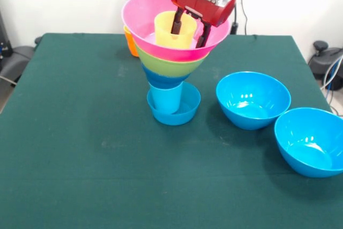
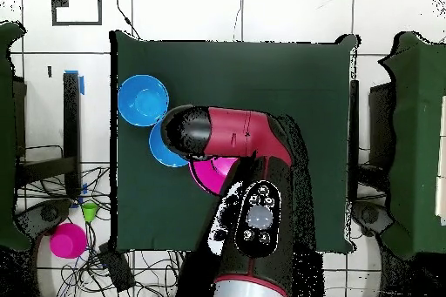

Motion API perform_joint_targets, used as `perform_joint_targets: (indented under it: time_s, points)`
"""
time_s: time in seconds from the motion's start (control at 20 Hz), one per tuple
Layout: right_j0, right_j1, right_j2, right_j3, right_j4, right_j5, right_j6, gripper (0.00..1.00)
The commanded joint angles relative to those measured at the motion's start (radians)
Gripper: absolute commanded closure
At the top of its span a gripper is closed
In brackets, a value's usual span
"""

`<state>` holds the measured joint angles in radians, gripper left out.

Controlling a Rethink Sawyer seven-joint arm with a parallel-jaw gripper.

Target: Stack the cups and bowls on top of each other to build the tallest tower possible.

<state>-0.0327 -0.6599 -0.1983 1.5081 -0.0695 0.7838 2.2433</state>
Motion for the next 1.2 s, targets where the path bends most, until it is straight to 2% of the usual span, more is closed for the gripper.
perform_joint_targets:
  time_s: [0.05, 0.6, 0.95, 1.2]
  points:
    - [0.036, 0.029, 0.020, 0.018, -0.004, 0.002, 0.135, 0.00]
    - [0.042, -0.034, -0.006, 0.014, 0.005, 0.083, 0.085, 0.00]
    - [0.032, -0.041, 0.024, 0.021, 0.031, 0.079, 0.079, 0.00]
    - [0.034, -0.057, 0.023, -0.001, 0.040, 0.133, 0.075, 0.00]
